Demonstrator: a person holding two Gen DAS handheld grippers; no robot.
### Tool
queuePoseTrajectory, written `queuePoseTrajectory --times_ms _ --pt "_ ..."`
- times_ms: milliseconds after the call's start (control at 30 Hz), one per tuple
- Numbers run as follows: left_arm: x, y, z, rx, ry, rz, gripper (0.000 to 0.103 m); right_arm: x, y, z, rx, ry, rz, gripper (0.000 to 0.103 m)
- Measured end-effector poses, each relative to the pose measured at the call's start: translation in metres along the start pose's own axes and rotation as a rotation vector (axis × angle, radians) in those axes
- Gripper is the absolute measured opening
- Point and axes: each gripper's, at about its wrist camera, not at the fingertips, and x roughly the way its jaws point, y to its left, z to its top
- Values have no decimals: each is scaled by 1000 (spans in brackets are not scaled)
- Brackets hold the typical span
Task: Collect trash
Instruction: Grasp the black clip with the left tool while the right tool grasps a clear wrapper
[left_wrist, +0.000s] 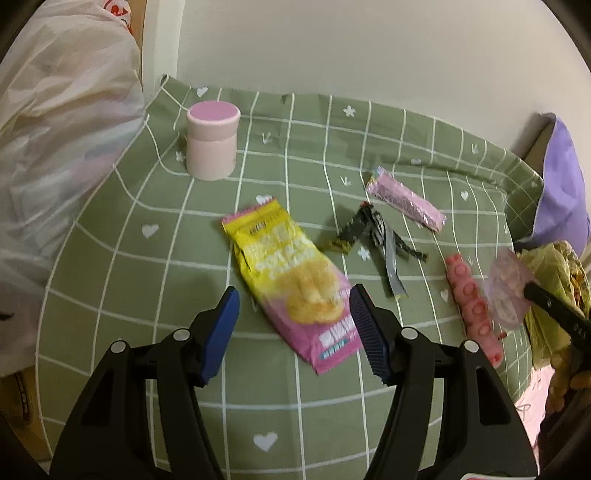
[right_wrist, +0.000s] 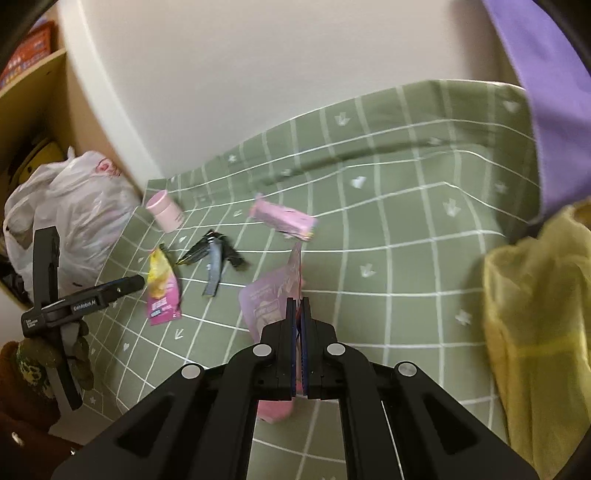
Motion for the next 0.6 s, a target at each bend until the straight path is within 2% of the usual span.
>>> queuePoseTrajectory --times_ms 100,167,233,333,467,600 --pt "-1 -1 12 12 -32 -46 59 -6 -3 -4 9 -9 -18 3" --pt "-1 -12 21 85 -53 -94 59 -7 -5 -6 12 -9 -26 3" --pt "3 -23 28 154 -61 -110 59 -10 -8 -10 16 -7 -34 3" --pt "23 -45 44 235 -30 -151 59 -12 -12 -13 26 0 -42 3" --pt "52 -65 57 259 21 -152 59 -19 -12 -18 29 3 -58 3" --pt "81 -75 63 219 76 -87 59 -29 -15 -23 33 -2 -76 3"
